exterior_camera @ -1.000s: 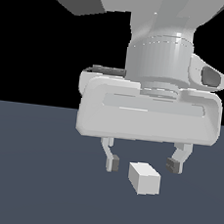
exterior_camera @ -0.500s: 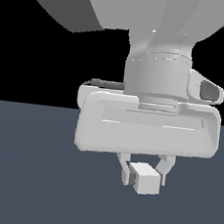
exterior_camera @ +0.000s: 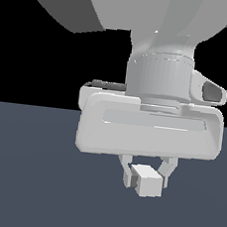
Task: Plug the charger into the wall socket.
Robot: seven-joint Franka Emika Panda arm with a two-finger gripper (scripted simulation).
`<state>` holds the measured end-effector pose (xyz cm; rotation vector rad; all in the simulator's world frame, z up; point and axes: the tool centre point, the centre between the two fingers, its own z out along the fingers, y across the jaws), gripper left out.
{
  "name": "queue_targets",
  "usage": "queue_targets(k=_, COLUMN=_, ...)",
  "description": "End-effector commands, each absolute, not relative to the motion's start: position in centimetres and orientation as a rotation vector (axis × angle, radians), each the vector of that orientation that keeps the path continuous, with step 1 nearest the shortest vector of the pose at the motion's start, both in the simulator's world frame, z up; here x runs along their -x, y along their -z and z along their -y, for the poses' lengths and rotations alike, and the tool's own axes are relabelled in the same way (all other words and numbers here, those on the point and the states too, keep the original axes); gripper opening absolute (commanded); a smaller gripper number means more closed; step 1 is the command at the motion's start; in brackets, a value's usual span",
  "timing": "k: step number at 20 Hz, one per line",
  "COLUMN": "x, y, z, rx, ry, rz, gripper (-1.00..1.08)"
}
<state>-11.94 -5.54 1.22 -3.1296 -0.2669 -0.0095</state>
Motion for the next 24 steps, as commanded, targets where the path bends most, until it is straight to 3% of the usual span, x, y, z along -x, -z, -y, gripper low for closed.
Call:
queue_targets(k=1, x=11.8, y=-1.3, z=5.5, rx=3.130, ry=0.010, rz=0.266, gripper=-1.00)
queue_targets(k=9, x=9.3, y=-3.0, z=5.2, rx=3.131, ry=0.010, rz=0.255, gripper=-1.00)
queue_targets(k=24, x=0.5, y=-8.7, z=4.2, rx=3.134, ry=0.010, rz=0.214, gripper=-1.00)
